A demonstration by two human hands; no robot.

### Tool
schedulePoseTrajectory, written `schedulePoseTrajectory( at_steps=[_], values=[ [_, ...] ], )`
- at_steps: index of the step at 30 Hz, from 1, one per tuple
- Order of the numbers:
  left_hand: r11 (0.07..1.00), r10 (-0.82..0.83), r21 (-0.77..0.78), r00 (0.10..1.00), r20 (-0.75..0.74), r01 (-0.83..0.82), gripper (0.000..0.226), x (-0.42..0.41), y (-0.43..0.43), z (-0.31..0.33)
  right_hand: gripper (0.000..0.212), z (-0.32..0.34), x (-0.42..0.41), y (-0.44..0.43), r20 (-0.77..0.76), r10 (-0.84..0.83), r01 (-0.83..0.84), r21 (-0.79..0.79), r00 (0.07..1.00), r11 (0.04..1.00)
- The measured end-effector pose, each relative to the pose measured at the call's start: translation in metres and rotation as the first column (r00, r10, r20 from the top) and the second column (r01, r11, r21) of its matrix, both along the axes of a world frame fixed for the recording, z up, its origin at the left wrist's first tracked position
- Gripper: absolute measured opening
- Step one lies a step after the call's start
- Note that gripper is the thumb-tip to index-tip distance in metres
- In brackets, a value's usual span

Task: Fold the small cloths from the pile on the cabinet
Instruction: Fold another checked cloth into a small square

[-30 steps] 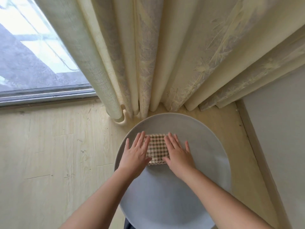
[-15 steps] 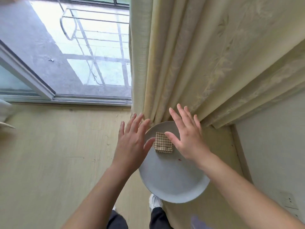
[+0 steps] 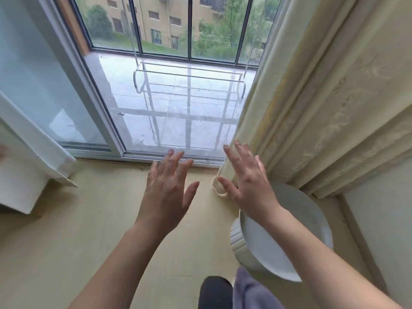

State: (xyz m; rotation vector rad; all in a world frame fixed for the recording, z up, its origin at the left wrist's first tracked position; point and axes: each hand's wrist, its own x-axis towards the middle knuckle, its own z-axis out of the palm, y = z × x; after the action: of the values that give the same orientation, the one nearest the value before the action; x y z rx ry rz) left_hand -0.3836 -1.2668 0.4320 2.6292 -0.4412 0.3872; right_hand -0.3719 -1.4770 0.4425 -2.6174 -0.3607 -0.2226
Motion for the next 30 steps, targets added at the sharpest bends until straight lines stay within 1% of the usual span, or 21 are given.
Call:
schedulePoseTrajectory(
  at_steps=[4, 8, 17, 23, 26, 30],
  values=[
    [0.999, 0.034, -0.025, 0.999, 0.015, -0.034, 0.046, 0.01, 0.081, 0.012, 0.069, 0.002, 0.01, 0.076, 0.02, 0.021, -0.021, -0.002, 1.0, 1.0],
    [0.996, 0.073, -0.044, 0.997, 0.031, -0.071, 0.046, 0.032, 0.158, 0.01, 0.068, -0.002, 0.037, 0.151, 0.038, 0.06, -0.059, -0.02, 0.998, 0.998],
    [0.987, 0.149, -0.068, 0.988, 0.046, -0.146, 0.043, 0.119, 0.357, 0.0, 0.069, -0.004, 0.145, 0.352, 0.034, 0.134, -0.135, 0.026, 0.99, 0.99],
    [0.974, 0.221, -0.07, 0.974, 0.05, -0.217, 0.04, 0.166, 0.488, 0.01, 0.068, 0.016, 0.209, 0.491, 0.054, 0.223, -0.223, -0.008, 0.973, 0.975],
    [0.972, 0.232, -0.048, 0.971, 0.059, -0.229, 0.04, 0.188, 0.557, 0.008, 0.068, 0.017, 0.229, 0.56, 0.066, 0.254, -0.253, -0.02, 0.965, 0.967],
    [0.977, 0.212, -0.031, 0.976, 0.051, -0.21, 0.042, 0.212, 0.652, 0.003, 0.067, 0.01, 0.245, 0.655, 0.071, 0.246, -0.245, -0.015, 0.967, 0.969]
  ],
)
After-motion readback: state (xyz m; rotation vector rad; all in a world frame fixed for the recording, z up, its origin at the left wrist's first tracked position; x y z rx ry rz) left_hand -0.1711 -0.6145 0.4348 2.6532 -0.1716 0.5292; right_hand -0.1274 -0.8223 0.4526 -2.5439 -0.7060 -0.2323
